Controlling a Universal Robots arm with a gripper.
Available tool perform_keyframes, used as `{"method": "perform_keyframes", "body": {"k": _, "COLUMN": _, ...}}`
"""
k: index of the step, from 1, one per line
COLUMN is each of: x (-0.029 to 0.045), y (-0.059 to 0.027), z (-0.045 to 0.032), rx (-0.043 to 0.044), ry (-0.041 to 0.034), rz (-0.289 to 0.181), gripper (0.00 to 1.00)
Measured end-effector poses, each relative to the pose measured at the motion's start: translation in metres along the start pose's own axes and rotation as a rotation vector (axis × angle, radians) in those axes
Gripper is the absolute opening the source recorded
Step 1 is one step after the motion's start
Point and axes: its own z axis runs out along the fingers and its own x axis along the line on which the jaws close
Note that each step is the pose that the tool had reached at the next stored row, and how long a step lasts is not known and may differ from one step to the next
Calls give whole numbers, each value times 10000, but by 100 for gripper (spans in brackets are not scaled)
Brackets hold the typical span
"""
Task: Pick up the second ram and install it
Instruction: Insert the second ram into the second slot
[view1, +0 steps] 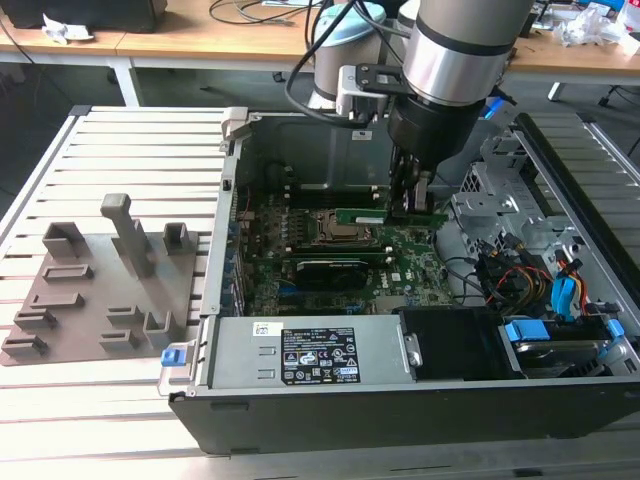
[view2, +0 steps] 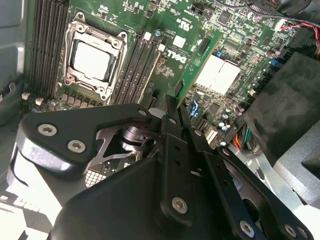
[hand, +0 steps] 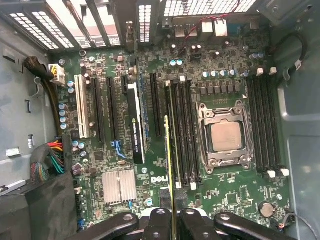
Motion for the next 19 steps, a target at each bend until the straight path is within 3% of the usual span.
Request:
{"method": "perform_keyframes", "body": {"k": 11, "x": 7, "y": -5, "z": 120, "rx": 0, "ry": 3, "rz": 0, "gripper": 14}}
{"method": "perform_keyframes", "body": {"k": 19, "x": 2, "y": -6, "z": 162, "rx": 1, "ry": 3, "rz": 1, "gripper": 14}}
